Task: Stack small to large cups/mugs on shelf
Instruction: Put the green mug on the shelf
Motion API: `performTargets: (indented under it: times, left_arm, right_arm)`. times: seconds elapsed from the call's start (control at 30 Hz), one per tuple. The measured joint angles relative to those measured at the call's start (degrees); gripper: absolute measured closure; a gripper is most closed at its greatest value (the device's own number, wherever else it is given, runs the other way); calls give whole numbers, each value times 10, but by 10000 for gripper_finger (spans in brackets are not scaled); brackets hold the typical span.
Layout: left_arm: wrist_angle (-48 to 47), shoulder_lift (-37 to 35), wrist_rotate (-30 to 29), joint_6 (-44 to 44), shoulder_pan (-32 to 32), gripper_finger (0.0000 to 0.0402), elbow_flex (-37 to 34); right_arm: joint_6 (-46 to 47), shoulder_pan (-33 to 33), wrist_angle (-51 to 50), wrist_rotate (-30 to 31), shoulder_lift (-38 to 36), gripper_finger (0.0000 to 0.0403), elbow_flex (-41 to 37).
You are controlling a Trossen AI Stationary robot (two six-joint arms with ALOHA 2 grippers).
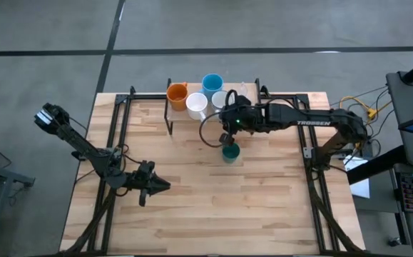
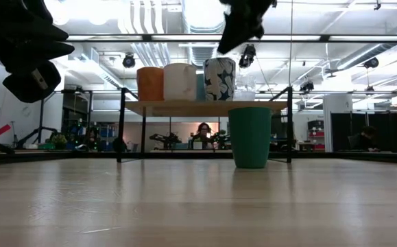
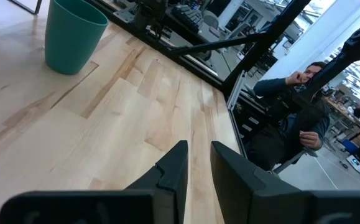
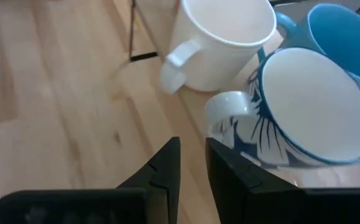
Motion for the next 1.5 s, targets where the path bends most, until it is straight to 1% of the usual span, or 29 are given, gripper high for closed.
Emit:
performTargets:
  times: [0.17, 0.3, 0.4, 0.53, 0.6, 0.67, 0.77, 0.87, 0.97, 1.03, 1.17, 1.33, 1.5]
  left_arm:
    - [0, 0, 0, 0, 0, 347, 0]
    - [1, 0, -1, 0, 0, 347, 0]
    - [3, 0, -2, 0, 0, 347, 0]
    - [5, 0, -2, 0, 0, 347, 0]
    - [4, 0, -2, 0, 0, 347, 0]
    - [5, 0, -2, 0, 0, 347, 0]
    - [4, 0, -2, 0, 0, 347, 0]
    - [4, 0, -3, 0, 0, 347, 0]
    - [4, 0, -3, 1, 0, 347, 0]
    - [4, 0, -3, 1, 1, 347, 0]
    - [4, 0, -4, 1, 4, 347, 0]
    - [4, 0, -4, 1, 6, 347, 0]
    - [5, 0, -4, 1, 12, 347, 0]
  right_arm:
    - [7, 41, -103, 1, 0, 335, 76]
    - [20, 94, -170, 13, 0, 335, 162]
    - [32, 151, -192, 61, 0, 335, 233]
    - [43, 246, -196, 139, -1, 335, 318]
    - [46, 300, -189, 192, -2, 335, 346]
    - [46, 358, -170, 259, -2, 335, 357]
    - [68, 436, -123, 386, -1, 335, 348]
    - [117, 495, -87, 521, -1, 335, 313]
    - [195, 532, -81, 605, 5, 335, 264]
    - [249, 547, -81, 631, 13, 335, 228]
    - [354, 555, -80, 650, 31, 335, 164]
    - [468, 554, -78, 651, 63, 335, 95]
    - [571, 555, -76, 651, 109, 335, 46]
